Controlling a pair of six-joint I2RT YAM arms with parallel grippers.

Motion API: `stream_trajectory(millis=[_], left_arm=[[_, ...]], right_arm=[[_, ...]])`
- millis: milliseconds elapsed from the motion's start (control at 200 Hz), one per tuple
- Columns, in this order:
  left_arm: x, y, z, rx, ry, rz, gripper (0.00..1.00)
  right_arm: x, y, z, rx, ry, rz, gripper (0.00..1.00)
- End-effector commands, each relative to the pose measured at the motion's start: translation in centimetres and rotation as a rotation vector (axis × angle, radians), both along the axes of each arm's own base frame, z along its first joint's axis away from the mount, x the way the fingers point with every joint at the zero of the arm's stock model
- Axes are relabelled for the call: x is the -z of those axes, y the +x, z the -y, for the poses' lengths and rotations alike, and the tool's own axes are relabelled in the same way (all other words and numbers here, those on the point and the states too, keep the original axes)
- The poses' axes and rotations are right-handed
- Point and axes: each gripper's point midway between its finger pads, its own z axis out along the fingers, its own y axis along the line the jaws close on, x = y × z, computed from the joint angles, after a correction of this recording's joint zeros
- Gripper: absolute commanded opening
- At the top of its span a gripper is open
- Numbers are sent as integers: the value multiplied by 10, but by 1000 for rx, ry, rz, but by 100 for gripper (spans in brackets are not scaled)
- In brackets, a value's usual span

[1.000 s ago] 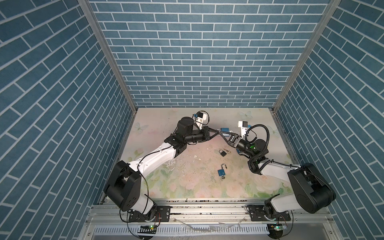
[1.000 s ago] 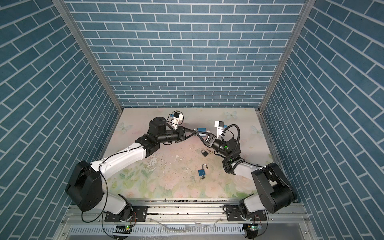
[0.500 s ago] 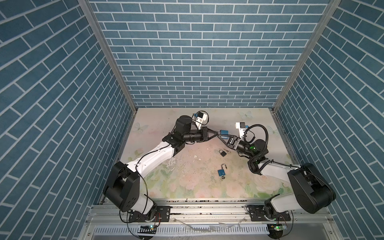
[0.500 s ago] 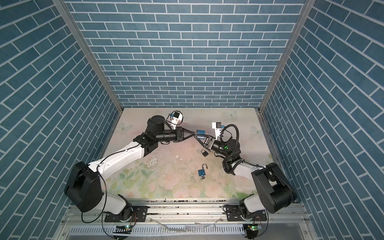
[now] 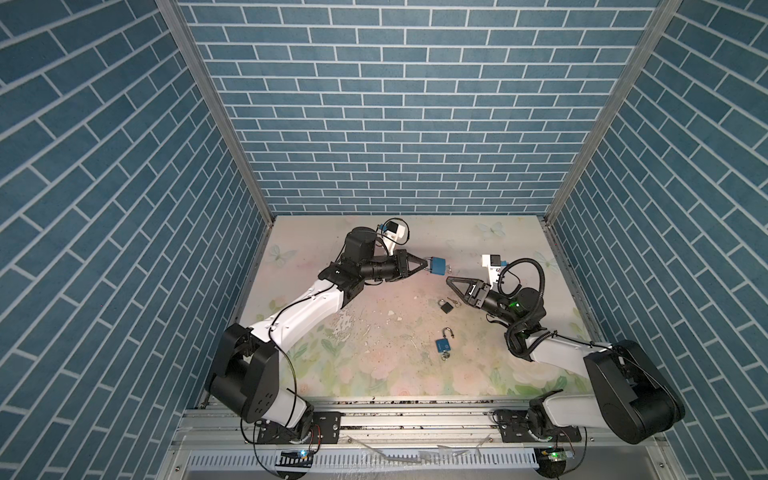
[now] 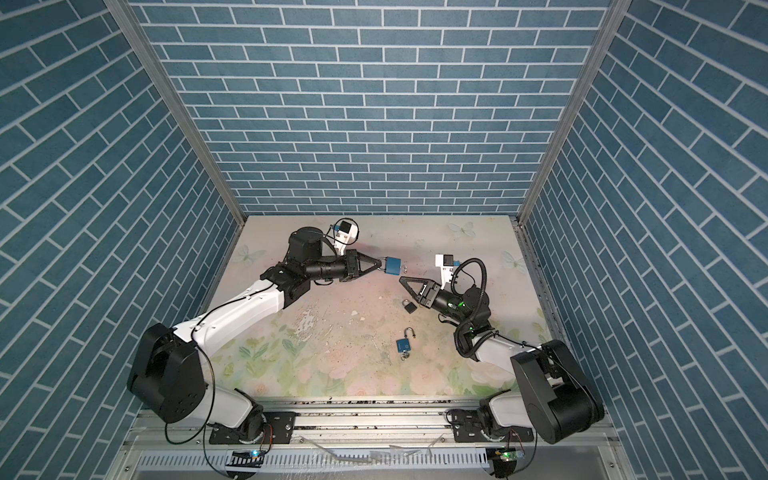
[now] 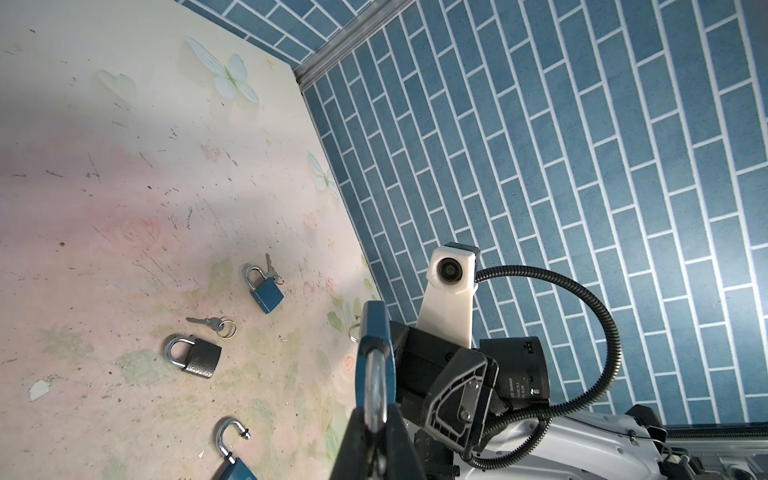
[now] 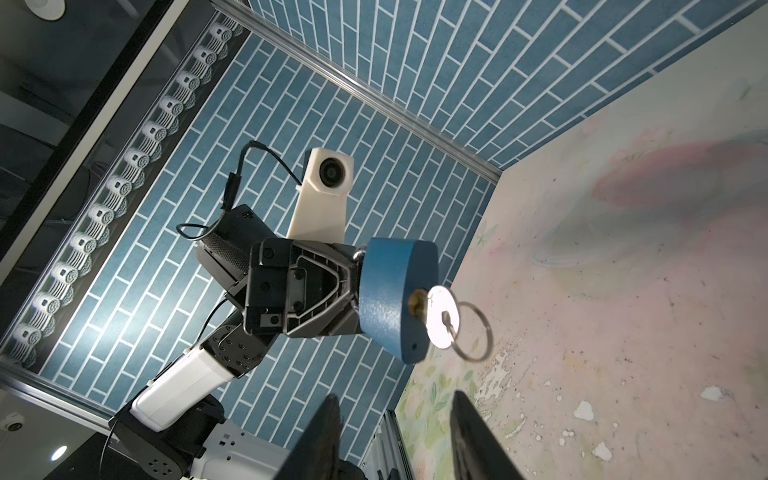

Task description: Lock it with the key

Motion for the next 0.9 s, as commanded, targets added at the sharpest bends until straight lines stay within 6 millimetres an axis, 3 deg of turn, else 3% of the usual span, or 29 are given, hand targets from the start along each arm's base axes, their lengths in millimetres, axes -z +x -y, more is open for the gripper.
stream_trajectory(millis=[0,160,515,735,895], left_arm=[[-36,-7,0,35,-50,96,0],[-36,-9,-2,32,-46,96,0],[-38,-10,-2,34,-52,98,0],[-32,-7,0,34,-51,89,0],[-35,-6,1,38,-70,90,0]], right_arm=[[-7,3,6,35,8,29,45],[-6,16,13,88,29,18,46],[-5,35,8,90,68,-3,46],[-30,28,7,63,96,55,46],[-29,25,6,49,95,48,45]])
